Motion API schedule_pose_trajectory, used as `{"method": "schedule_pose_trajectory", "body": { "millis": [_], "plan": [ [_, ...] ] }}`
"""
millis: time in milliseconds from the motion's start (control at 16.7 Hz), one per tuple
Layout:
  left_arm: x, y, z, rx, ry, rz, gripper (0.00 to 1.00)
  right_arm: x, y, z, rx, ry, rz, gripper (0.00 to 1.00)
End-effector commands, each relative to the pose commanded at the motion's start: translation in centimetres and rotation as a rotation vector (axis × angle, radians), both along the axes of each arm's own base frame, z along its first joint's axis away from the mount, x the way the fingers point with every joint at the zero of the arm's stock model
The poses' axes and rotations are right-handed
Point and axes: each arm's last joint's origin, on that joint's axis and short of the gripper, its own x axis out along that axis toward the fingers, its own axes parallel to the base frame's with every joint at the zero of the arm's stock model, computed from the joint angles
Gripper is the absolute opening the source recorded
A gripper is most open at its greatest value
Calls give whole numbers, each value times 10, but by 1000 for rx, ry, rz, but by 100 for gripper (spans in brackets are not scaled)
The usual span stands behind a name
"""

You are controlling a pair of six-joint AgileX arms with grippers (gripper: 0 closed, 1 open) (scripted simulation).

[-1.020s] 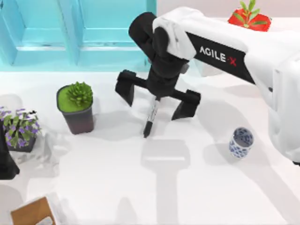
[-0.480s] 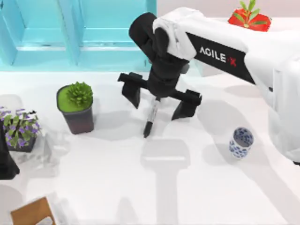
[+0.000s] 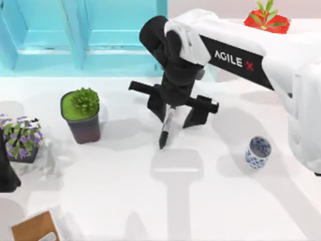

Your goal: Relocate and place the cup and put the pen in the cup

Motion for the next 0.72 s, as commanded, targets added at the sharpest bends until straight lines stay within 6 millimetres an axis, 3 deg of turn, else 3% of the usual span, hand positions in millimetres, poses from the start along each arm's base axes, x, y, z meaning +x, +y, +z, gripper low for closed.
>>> {"method": "schedule_pose_trajectory", "body": {
  "millis": [420, 480, 720],
  "plan": [
    [0, 0, 0, 0, 0, 0, 100, 0, 0, 0, 0, 0, 0, 0],
    [0, 0, 0, 0, 0, 0, 100, -4, -11, 33, -38, -29, 18, 0],
    [0, 0, 0, 0, 0, 0, 100, -21, -7, 47, -46, -19, 19, 0]
  ]
}}
